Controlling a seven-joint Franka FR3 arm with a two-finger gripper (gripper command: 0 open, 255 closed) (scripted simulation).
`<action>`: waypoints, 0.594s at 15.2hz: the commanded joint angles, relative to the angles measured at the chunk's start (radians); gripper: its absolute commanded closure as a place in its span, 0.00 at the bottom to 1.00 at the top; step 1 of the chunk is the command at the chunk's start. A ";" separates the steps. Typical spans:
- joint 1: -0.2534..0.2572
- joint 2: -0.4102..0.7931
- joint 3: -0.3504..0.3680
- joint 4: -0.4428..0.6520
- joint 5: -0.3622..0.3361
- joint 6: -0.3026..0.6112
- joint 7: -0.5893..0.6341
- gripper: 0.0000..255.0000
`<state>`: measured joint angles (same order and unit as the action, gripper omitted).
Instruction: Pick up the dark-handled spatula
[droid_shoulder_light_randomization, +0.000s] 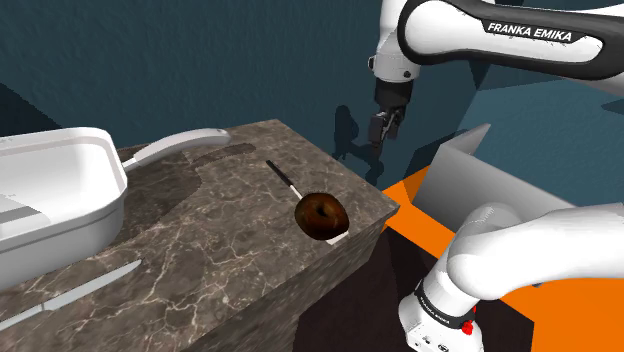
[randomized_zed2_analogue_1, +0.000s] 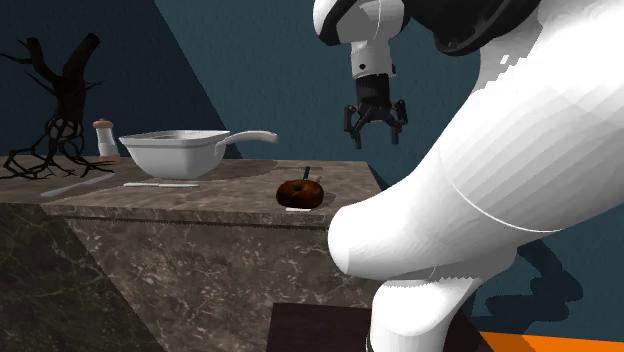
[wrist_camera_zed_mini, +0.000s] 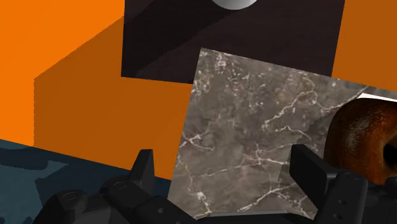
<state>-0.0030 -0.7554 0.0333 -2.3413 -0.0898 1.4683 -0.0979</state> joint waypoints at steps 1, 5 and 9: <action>0.000 0.000 0.000 0.000 0.000 0.000 0.000 0.00; 0.018 -0.024 0.068 -0.082 0.078 0.137 0.124 0.00; 0.035 -0.018 0.144 -0.142 0.146 0.287 0.244 0.00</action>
<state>0.0265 -0.7748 0.1540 -2.4704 0.0362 1.7165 0.1100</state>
